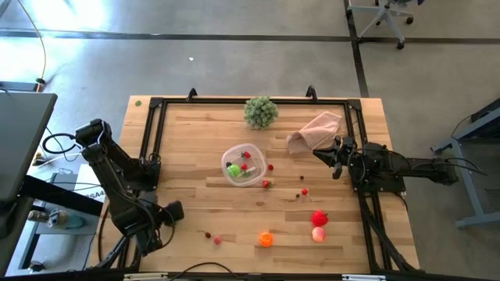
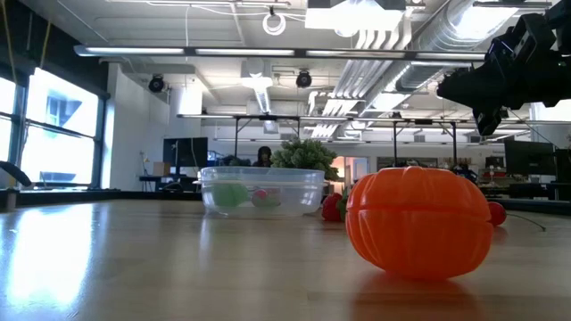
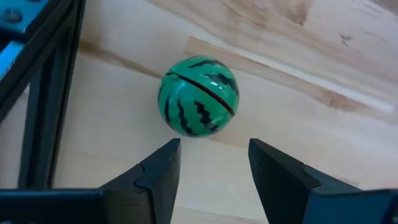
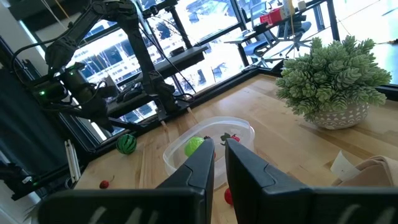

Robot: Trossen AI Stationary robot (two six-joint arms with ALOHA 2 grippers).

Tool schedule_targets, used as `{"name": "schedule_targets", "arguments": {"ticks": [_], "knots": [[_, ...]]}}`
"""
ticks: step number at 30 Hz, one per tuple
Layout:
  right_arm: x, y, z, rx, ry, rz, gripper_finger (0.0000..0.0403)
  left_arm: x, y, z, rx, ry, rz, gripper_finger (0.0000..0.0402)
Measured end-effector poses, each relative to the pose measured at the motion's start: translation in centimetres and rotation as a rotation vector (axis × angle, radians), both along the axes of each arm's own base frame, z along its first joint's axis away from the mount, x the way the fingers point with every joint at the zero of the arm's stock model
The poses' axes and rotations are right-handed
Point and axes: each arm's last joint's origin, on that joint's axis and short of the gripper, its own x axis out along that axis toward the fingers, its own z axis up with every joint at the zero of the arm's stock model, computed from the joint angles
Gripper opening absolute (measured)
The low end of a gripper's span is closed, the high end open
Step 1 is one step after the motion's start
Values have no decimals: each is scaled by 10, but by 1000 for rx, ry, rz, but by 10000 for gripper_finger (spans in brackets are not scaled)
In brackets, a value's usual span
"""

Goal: Pick and placing Produce into tupperware
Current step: Put the green watermelon into the transparent bin

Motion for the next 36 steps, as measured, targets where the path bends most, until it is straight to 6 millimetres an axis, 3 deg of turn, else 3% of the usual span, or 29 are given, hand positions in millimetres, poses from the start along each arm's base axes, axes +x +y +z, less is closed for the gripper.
{"name": "schedule_targets", "arguments": {"ticks": [10,21,36], "knots": [[0,0,0,0,0,0,30,0,0,-3,2,11,151,179],[0,0,0,0,0,0,30,15,8,-15,10,132,262,188],[0,0,0,0,0,0,30,18,6,-19,-2,137,265,380]]}}
